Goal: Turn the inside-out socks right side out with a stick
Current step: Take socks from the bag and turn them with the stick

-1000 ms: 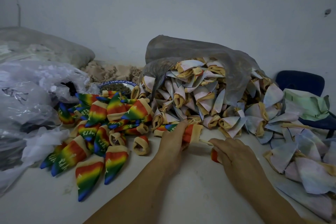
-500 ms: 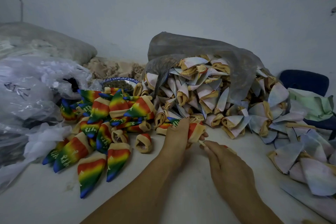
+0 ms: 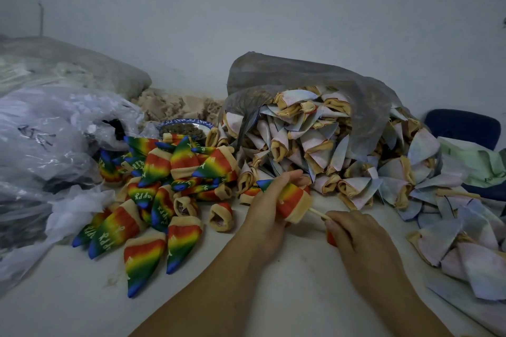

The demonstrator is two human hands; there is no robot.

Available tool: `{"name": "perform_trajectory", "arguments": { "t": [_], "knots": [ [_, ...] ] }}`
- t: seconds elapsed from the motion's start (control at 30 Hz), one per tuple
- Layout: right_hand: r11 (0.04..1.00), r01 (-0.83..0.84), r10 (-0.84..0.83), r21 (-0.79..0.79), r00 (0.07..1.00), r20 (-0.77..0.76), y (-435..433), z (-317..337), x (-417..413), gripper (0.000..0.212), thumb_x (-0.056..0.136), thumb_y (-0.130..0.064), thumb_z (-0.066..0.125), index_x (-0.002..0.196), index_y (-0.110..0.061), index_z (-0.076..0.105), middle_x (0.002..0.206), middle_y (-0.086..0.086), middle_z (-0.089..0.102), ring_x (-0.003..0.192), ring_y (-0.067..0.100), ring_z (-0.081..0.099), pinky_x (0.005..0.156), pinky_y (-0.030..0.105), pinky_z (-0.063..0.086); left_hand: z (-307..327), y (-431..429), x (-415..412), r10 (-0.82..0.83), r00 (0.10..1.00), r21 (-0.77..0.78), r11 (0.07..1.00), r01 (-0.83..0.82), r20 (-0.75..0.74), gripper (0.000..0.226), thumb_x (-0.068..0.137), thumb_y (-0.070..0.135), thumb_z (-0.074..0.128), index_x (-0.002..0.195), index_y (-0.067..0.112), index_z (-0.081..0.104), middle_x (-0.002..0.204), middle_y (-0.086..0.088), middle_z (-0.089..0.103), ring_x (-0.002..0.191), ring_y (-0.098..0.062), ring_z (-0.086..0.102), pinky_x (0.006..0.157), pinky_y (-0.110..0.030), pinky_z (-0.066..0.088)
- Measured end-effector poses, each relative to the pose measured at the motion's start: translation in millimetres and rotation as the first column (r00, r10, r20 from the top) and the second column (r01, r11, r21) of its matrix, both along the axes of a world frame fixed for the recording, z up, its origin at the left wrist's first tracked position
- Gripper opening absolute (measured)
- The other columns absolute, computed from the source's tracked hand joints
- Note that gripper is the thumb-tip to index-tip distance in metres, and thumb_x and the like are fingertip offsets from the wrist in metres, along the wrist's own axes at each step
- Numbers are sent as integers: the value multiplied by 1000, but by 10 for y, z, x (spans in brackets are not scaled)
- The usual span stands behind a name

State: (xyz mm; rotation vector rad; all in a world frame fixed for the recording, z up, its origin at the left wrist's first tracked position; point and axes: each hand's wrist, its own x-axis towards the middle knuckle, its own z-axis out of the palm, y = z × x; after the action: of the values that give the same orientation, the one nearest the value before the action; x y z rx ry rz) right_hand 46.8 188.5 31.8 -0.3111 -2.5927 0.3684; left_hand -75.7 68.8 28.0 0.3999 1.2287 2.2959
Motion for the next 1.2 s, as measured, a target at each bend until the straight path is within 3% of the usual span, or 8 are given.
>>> {"name": "perform_trajectory", "arguments": {
  "t": [0.1, 0.23, 0.43, 0.6, 0.83, 0.97, 1.07, 1.2],
  "knots": [
    [999, 47, -47, 27, 999, -4, 23, 6, 0, 21, 95, -32, 47, 95, -26, 67, 79, -6, 55, 77, 15, 45, 69, 34, 36, -29, 23, -22, 34, 999, -15, 999, -34, -9, 40, 85, 55, 58, 96, 23, 80, 110, -5, 75, 102, -17, 69, 77, -26, 54],
    [997, 44, -45, 61, 999, 10, 32, 8, -7, 20, 95, -29, 48, 91, -26, 67, 78, -4, 56, 75, 18, 44, 66, 35, 33, -33, 39, -29, 67, 998, -15, 998, -67, 13, 54, 87, 60, 51, 89, 15, 81, 103, -11, 75, 108, -24, 68, 93, -34, 54],
    [993, 112, -113, 21, 993, 27, -116, -57, -30, 28, 99, -37, 36, 110, -30, 61, 97, -4, 60, 95, 17, 55, 76, 33, 44, -72, 118, 6, 64, 996, -90, 994, -69, -61, 70, 98, 62, 29, 77, 21, 81, 93, -9, 77, 90, -16, 74, 72, -22, 53],
    [986, 165, -165, -12, 986, 4, -281, -141, -53, 30, 101, -40, 33, 117, -38, 58, 111, -11, 62, 104, 7, 56, 76, 27, 45, -66, 111, -34, 77, 991, -118, 989, -90, -113, 73, 97, 64, 28, 73, 18, 80, 92, -11, 77, 88, -20, 74, 83, -34, 54],
    [984, 172, -173, 52, 985, 2, -127, -126, -30, 31, 99, -41, 36, 118, -35, 60, 107, -7, 64, 103, 13, 57, 77, 30, 46, -96, 102, 25, 13, 981, -197, 979, -52, -196, 57, 84, 69, 40, 83, 28, 79, 101, -4, 77, 103, -20, 70, 101, -38, 46],
    [981, 192, -192, -5, 978, -78, -66, -104, -39, 29, 98, -38, 38, 109, -30, 63, 92, -5, 62, 89, 15, 57, 68, 33, 47, -127, 112, 70, -46, 968, -269, 963, -22, -245, 47, 81, 64, 56, 98, 24, 75, 97, 0, 77, 94, -14, 71, 84, -29, 53],
    [978, 206, -208, -28, 973, -102, -32, -96, -42, 26, 98, -36, 39, 100, -30, 64, 86, -5, 59, 83, 15, 53, 63, 32, 44, -158, 123, 83, -78, 952, -340, 940, -29, -297, 30, 87, 59, 60, 88, 33, 76, 88, 7, 75, 75, -5, 65, 82, -30, 51],
    [968, 233, -246, -96, 956, -160, 52, -77, -30, 24, 97, -33, 46, 107, -27, 66, 86, -8, 57, 82, 11, 46, 64, 27, 33, -123, 97, 106, -78, 917, -396, 913, -92, -392, 25, 92, 53, 58, 70, 52, 68, 64, 26, 63, 59, 11, 57, 61, -14, 41]
  ]
}}
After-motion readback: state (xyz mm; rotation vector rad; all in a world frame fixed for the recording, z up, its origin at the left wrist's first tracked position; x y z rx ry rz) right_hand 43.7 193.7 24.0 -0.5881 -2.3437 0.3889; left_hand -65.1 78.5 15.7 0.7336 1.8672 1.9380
